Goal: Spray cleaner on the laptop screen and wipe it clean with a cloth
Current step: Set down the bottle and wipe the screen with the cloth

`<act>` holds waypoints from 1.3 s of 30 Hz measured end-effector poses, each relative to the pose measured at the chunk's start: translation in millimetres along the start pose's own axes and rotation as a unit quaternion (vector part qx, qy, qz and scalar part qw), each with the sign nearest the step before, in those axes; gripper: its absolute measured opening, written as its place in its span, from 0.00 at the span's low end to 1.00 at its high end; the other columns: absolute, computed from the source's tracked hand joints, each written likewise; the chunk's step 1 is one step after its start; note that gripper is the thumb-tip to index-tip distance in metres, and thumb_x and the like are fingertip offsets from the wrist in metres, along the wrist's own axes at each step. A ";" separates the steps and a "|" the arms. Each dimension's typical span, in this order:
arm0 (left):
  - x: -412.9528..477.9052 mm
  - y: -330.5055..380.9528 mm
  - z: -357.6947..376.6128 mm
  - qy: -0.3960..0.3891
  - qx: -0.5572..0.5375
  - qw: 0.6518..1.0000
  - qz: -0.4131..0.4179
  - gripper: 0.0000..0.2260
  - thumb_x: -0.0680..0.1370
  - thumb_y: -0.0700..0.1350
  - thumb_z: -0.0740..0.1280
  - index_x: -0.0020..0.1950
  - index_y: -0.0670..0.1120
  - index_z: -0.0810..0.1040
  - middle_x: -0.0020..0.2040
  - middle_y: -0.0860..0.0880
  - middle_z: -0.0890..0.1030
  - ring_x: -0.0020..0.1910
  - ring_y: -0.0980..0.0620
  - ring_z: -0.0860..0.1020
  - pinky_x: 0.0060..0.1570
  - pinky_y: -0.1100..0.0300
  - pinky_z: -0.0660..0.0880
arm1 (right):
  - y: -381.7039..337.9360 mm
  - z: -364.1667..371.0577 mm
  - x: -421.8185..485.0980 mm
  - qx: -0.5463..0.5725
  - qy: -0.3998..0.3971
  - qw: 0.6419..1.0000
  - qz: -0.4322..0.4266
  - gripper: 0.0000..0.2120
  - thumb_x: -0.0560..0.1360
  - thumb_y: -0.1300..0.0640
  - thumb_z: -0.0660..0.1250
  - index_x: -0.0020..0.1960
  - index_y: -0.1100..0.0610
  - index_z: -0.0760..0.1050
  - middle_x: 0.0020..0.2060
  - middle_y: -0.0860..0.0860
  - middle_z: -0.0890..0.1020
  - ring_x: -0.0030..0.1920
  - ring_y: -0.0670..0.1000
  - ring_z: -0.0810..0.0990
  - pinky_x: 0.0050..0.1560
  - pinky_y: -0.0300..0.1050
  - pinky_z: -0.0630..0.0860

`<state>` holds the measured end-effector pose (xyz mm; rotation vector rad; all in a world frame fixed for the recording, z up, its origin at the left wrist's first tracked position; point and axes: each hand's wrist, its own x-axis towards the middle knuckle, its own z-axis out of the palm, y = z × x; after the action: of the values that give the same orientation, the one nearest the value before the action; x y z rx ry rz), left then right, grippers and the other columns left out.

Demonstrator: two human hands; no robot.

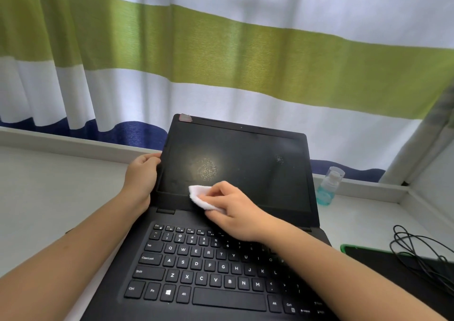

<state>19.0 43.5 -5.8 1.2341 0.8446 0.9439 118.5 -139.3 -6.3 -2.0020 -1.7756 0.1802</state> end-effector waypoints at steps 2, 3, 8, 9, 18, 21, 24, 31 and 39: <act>-0.4 1.0 -0.3 0.000 -0.008 1.000 -0.007 0.11 0.74 0.37 0.60 0.43 0.48 0.81 0.47 0.45 0.83 0.48 0.47 0.79 0.52 0.53 0.77 | -3.9 3.7 14.5 -0.034 0.018 0.999 -0.020 0.13 0.77 0.56 0.61 0.59 0.56 0.77 0.62 0.54 0.70 0.63 0.53 0.66 0.63 0.39 0.58; -1.0 1.5 -0.3 -0.003 -0.014 1.000 -0.011 0.12 0.74 0.37 0.59 0.43 0.48 0.81 0.46 0.45 0.83 0.47 0.47 0.79 0.52 0.53 0.77 | -4.6 4.7 20.9 -0.060 0.025 0.997 -0.029 0.14 0.78 0.54 0.60 0.59 0.56 0.76 0.67 0.54 0.68 0.66 0.54 0.64 0.66 0.41 0.58; 0.3 1.6 -1.2 -0.035 -0.041 0.997 -0.057 0.09 0.72 0.39 0.63 0.40 0.45 0.84 0.35 0.48 0.85 0.34 0.51 0.81 0.41 0.58 0.79 | 0.4 7.3 46.6 -0.178 -0.005 0.982 -0.059 0.22 0.80 0.48 0.51 0.73 0.54 0.61 0.76 0.50 0.54 0.76 0.50 0.49 0.73 0.44 0.44; 0.4 1.0 -1.4 -0.041 -0.042 0.996 -0.063 0.08 0.73 0.40 0.65 0.42 0.43 0.84 0.36 0.47 0.85 0.35 0.50 0.81 0.42 0.57 0.80 | 2.6 7.8 50.5 -0.193 -0.008 0.979 -0.066 0.23 0.81 0.48 0.50 0.74 0.54 0.58 0.76 0.50 0.53 0.76 0.50 0.48 0.73 0.44 0.42; 6.1 -6.1 -1.3 -0.046 -0.085 0.994 -0.056 0.09 0.72 0.42 0.68 0.48 0.40 0.84 0.45 0.43 0.85 0.45 0.47 0.83 0.46 0.57 0.81 | 27.6 -20.9 96.7 -0.272 0.055 0.961 0.007 0.25 0.81 0.47 0.45 0.76 0.52 0.47 0.77 0.49 0.49 0.76 0.48 0.44 0.73 0.46 0.38; 7.8 -7.7 -0.6 -0.057 -0.103 0.992 -0.053 0.16 0.76 0.41 0.63 0.31 0.45 0.85 0.30 0.51 0.84 0.32 0.56 0.83 0.28 0.67 0.77 | 33.0 -28.3 111.1 -0.258 0.088 0.961 0.046 0.25 0.81 0.48 0.45 0.76 0.53 0.48 0.77 0.50 0.50 0.76 0.48 0.44 0.73 0.46 0.39; 8.0 -9.5 0.6 -0.061 -0.110 0.991 -0.042 0.19 0.79 0.41 0.57 0.32 0.46 0.82 0.25 0.55 0.82 0.25 0.61 0.80 0.23 0.71 0.73 | 32.0 -27.4 117.1 -0.235 0.099 0.965 0.058 0.25 0.81 0.48 0.45 0.75 0.54 0.49 0.76 0.50 0.50 0.76 0.48 0.46 0.74 0.46 0.41; 11.2 -9.7 1.3 -0.055 -0.103 0.993 -0.023 0.14 0.80 0.43 0.56 0.38 0.44 0.77 0.23 0.55 0.81 0.24 0.62 0.79 0.24 0.72 0.73 | 8.3 -1.4 85.3 -0.254 0.023 0.961 -0.109 0.24 0.79 0.44 0.44 0.73 0.47 0.58 0.75 0.48 0.58 0.74 0.50 0.56 0.71 0.48 0.53; 13.7 -4.5 -4.0 -0.058 -0.122 0.988 -0.080 0.20 0.80 0.53 0.55 0.42 0.41 0.78 0.37 0.44 0.83 0.40 0.49 0.79 0.43 0.58 0.76 | 1.1 14.5 77.6 -0.208 -0.007 0.958 -0.197 0.17 0.77 0.50 0.56 0.64 0.47 0.73 0.71 0.48 0.67 0.70 0.52 0.65 0.65 0.44 0.55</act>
<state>21.2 57.3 -11.2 0.9840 0.7030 0.8112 126.3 -60.9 -4.2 -1.8492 -2.3273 -0.3328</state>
